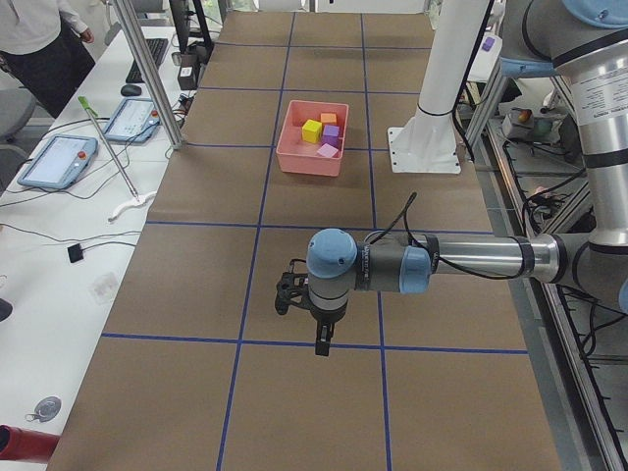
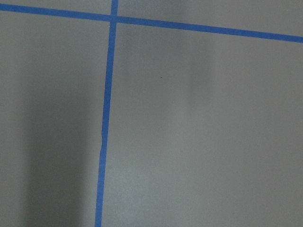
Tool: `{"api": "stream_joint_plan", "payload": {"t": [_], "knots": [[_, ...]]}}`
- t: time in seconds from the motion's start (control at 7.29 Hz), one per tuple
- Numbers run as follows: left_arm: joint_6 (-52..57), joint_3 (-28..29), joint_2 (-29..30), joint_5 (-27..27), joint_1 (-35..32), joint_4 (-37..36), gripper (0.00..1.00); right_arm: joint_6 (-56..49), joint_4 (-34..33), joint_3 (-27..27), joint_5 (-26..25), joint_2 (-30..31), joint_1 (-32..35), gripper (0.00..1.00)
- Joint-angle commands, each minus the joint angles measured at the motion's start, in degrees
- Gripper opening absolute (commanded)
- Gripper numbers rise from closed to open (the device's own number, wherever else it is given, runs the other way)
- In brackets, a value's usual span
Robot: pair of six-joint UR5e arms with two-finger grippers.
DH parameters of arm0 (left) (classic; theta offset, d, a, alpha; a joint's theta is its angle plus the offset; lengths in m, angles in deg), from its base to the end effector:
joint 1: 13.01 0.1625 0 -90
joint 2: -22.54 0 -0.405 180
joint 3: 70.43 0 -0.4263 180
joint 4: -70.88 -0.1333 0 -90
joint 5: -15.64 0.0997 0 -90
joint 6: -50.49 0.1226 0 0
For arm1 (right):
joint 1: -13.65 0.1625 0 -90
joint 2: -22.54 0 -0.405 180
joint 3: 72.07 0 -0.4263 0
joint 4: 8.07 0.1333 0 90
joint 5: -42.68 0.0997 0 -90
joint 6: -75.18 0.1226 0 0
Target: Place blocks into pink bin with both arms
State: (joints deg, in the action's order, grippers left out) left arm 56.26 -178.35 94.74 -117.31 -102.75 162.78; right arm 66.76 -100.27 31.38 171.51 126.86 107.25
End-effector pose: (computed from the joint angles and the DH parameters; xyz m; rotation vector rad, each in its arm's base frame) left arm -0.0479 -0.4055 0.6334 0.0696 0.7475 0.1135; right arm 0.0827 -0.4161 0.6621 0.0197 -0.6793 -0.0627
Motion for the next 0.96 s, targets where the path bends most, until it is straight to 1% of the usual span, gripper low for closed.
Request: {"api": "stream_joint_plan", "payload": {"t": [0.0,0.82], "knots": [[0.03,-0.01,-0.04,-0.03,0.0,0.03,1.0,-0.1,0.0,-0.09,-0.06,0.01,0.0,1.0],[-0.06,0.08,-0.04,-0.03,0.0,0.91,1.0,-0.1,0.0,-0.79,-0.06,0.18,0.0,1.0]]}}
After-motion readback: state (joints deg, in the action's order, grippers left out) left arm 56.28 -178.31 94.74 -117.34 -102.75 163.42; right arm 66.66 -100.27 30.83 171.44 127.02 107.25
